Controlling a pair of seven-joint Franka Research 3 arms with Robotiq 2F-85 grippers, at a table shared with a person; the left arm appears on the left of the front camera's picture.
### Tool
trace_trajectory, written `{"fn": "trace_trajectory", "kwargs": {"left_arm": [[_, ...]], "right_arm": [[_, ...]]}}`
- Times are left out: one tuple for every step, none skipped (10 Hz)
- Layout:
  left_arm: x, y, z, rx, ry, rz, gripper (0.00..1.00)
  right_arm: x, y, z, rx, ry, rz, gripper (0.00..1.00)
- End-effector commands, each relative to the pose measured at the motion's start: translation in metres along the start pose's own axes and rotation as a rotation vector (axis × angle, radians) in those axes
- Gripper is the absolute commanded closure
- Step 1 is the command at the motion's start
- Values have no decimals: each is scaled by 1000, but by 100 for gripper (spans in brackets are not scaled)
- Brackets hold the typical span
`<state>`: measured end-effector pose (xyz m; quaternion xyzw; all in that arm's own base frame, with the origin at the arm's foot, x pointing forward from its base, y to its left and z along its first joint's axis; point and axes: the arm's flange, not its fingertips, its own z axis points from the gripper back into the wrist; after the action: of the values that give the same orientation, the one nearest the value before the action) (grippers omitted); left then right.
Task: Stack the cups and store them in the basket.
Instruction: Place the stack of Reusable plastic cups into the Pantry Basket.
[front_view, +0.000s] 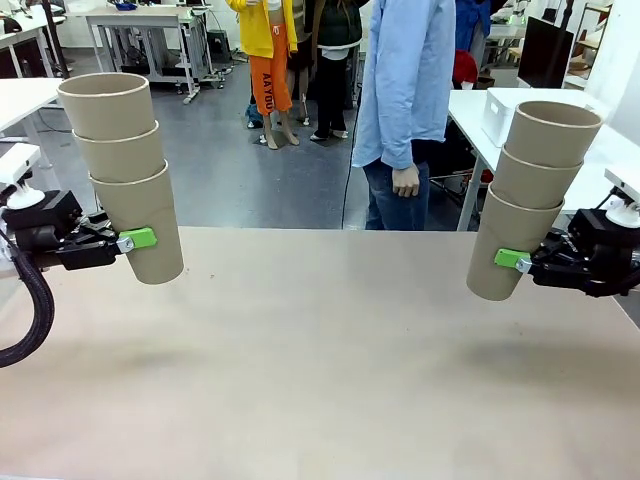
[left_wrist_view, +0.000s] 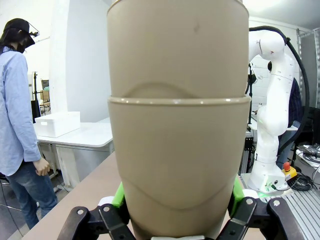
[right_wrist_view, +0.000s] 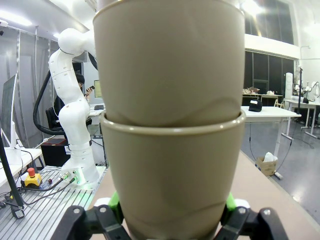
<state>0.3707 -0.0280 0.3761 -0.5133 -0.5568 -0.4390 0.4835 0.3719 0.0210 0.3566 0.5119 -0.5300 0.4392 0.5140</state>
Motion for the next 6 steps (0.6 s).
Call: {"fn": "trace_trajectory", "kwargs": {"left_arm": [[3, -1, -1, -6, -6, -17, 14], [3, -1, -1, -6, -6, -17, 14], [3, -1, -1, -6, -6, -17, 14], [3, -1, -1, -6, -6, -17, 14], [3, -1, -1, -6, -6, -17, 14], [3, -1, -1, -6, -6, -17, 14]], "right_arm": [[3, 0, 0, 0, -2, 10, 15], [3, 0, 0, 0, -2, 10, 15], [3, 0, 0, 0, -2, 10, 15], [3, 0, 0, 0, -2, 10, 15], [3, 0, 0, 0, -2, 10, 15], [3, 0, 0, 0, -2, 10, 15]]}}
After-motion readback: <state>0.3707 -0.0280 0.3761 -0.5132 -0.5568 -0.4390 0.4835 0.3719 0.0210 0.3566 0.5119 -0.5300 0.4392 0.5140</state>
